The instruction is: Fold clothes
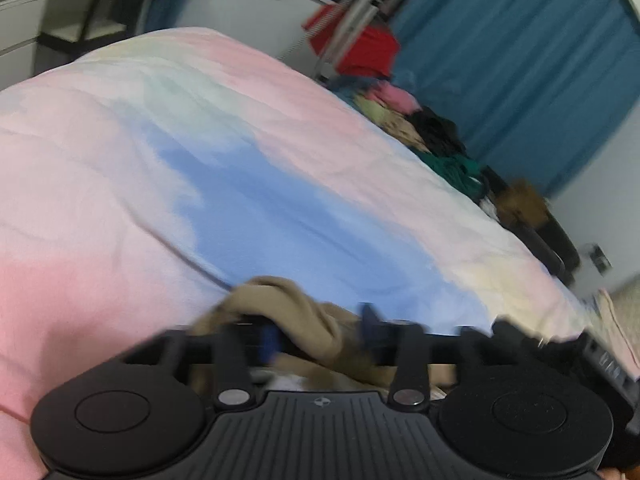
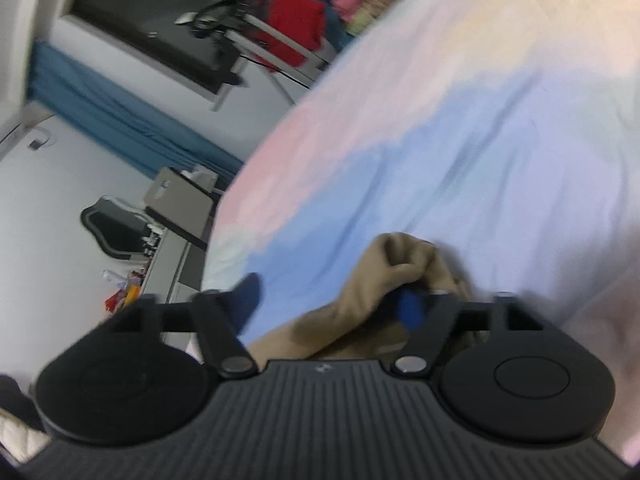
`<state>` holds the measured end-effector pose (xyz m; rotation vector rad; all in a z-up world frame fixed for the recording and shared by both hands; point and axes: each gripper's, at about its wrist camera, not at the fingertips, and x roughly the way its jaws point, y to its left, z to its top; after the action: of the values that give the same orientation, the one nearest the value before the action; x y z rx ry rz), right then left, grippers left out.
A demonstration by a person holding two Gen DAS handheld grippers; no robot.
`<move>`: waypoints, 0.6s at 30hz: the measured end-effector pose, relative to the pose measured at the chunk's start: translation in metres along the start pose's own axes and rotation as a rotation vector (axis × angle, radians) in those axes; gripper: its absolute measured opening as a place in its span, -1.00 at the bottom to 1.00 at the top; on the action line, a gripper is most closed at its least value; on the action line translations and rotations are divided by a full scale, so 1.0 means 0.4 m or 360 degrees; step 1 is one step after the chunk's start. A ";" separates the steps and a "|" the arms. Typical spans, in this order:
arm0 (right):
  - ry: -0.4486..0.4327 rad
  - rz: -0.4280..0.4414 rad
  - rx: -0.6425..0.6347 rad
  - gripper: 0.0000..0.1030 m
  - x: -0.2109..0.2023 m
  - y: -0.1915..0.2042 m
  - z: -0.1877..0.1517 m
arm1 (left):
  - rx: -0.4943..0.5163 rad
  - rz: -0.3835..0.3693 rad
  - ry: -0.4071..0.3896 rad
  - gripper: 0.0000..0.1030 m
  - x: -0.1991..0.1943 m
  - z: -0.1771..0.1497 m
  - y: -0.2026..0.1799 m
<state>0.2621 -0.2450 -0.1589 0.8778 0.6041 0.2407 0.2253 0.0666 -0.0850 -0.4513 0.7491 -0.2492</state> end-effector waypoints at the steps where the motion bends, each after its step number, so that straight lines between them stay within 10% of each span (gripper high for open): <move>1: -0.0034 0.0003 -0.0057 0.63 -0.012 0.016 -0.003 | 0.0032 -0.0005 -0.0022 0.63 -0.012 -0.001 -0.012; 7: -0.0249 0.0055 -0.0377 0.61 -0.093 0.099 -0.017 | 0.0416 0.0041 -0.0148 0.87 -0.086 -0.038 -0.102; 9: -0.0267 0.0032 -0.0498 0.30 -0.108 0.126 -0.022 | 0.0527 0.0091 -0.0155 0.88 -0.098 -0.057 -0.121; 13: -0.0141 -0.0171 -0.0745 -0.25 -0.072 0.156 -0.043 | 0.0629 0.0151 -0.0105 0.88 -0.090 -0.082 -0.131; 18: 0.0042 -0.0322 -0.0725 -0.28 0.035 0.113 -0.035 | 0.0621 0.0214 0.0001 0.91 -0.030 -0.084 -0.107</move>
<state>0.2673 -0.2016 -0.1360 0.3722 0.6257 0.1959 0.1906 0.0232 -0.0790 -0.0307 0.7080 -0.2619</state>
